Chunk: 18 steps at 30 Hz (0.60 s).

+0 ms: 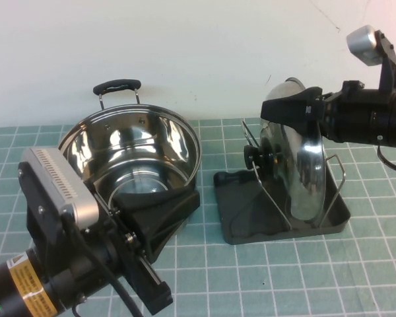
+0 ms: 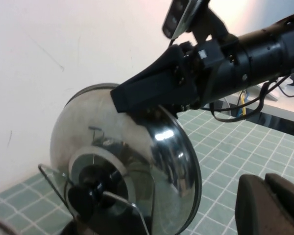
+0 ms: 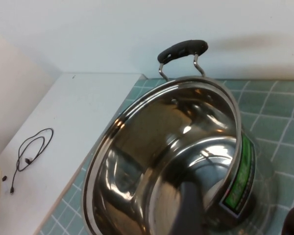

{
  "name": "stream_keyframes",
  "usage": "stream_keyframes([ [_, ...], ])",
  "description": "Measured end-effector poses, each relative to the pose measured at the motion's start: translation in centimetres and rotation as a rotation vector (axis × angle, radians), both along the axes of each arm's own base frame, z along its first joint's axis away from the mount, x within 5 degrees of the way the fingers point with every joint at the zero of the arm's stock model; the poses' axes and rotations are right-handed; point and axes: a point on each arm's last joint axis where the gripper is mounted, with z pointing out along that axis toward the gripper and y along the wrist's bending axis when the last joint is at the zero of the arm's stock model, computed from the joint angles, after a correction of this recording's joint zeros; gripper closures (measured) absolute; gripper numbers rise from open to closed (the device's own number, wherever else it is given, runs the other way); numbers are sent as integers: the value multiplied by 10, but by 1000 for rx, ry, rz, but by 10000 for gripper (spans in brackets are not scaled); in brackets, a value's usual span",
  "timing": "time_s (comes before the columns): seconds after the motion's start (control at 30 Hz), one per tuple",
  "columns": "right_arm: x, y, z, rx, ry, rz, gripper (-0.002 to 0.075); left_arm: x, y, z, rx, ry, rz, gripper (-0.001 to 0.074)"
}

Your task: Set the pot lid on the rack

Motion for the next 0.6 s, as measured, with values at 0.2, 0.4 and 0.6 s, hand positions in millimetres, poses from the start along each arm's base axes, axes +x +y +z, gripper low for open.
stream_keyframes([
  [0.2, 11, -17, 17, 66, -11, -25, 202, 4, 3, 4, 19, -102, 62, 735],
  [0.4, 19, -40, 44, 138, -61, -27, 201, 22, 22, 8, -2, -124, 354, 735],
  [0.6, 20, -48, 49, 155, -76, -22, 208, 31, 37, -4, 202, -107, 546, 735],
])
